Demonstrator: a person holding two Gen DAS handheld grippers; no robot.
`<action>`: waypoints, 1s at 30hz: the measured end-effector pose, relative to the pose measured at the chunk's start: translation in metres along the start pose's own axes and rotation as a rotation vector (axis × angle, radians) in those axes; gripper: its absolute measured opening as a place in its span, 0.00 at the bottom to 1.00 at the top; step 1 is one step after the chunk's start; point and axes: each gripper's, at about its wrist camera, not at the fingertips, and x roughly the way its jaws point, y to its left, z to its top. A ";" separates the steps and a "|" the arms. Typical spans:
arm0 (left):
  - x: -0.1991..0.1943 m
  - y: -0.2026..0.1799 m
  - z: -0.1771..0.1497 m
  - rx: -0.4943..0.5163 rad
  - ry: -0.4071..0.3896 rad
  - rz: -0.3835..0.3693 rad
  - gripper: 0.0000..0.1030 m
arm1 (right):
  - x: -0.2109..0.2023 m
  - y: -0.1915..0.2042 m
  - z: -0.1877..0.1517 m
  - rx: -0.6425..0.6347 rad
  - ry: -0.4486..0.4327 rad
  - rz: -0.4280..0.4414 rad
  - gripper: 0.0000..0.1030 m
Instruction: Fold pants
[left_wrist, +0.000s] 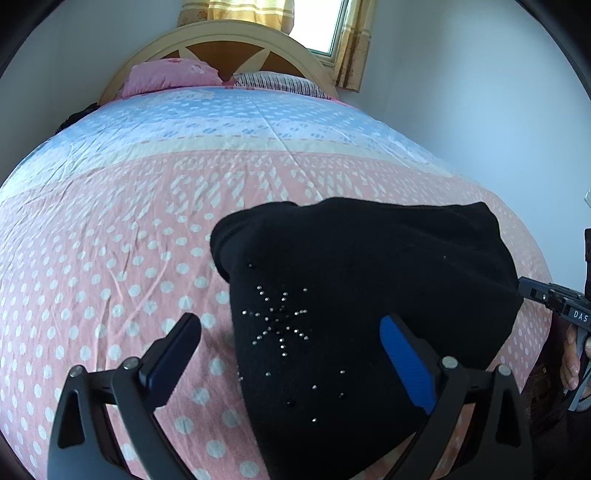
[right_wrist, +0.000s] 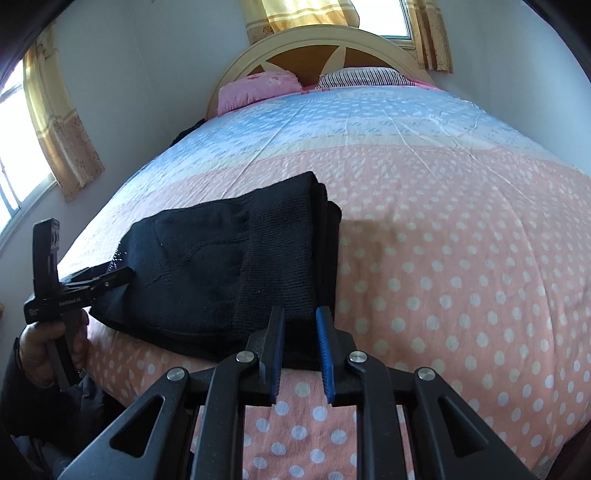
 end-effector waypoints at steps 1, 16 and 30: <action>0.000 0.000 0.000 -0.002 0.000 0.000 0.97 | 0.000 -0.002 0.001 0.009 0.006 0.012 0.11; 0.000 0.012 0.003 -0.054 0.005 -0.023 0.97 | -0.006 -0.009 -0.009 0.014 0.035 0.002 0.06; 0.020 0.007 0.016 -0.010 0.071 -0.059 0.91 | 0.052 -0.041 0.037 0.236 0.076 0.155 0.57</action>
